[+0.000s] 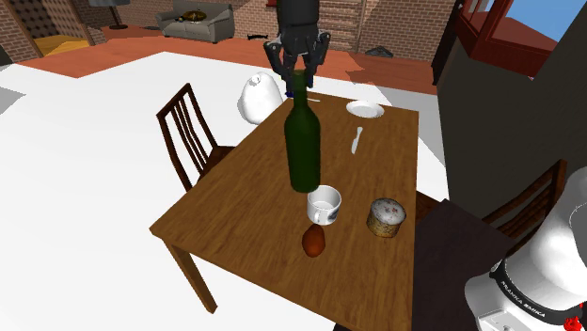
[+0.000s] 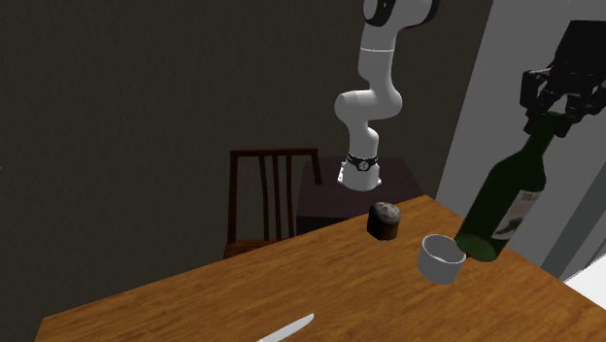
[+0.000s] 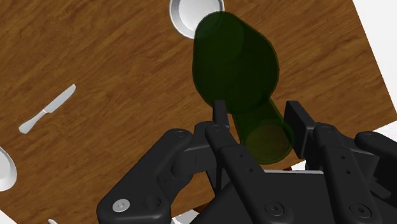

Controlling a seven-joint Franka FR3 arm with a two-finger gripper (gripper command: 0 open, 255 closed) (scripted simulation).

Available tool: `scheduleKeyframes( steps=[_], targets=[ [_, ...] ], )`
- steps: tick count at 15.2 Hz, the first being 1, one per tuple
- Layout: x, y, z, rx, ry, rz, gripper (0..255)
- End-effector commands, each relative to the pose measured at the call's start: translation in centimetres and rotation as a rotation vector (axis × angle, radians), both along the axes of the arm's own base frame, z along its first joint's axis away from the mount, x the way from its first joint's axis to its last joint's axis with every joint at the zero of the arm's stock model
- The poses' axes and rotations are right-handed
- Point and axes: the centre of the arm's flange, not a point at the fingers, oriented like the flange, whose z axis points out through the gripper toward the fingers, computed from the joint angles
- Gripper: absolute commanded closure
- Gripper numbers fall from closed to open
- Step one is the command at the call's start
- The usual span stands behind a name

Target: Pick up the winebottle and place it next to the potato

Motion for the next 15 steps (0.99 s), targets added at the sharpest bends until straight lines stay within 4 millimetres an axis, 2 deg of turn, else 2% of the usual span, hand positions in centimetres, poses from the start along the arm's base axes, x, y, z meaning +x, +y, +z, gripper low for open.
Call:
scheduleKeyframes(
  steps=[1, 9, 15],
  targets=[
    [-0.7, 2.7, -0.1, 0.0, -0.001, -0.002, 255],
    [-2.6, 13.1, -0.1, 0.0, -0.001, -0.002, 255],
    [-2.6, 13.1, -3.3, 0.0, -0.001, -0.002, 255]
  ],
)
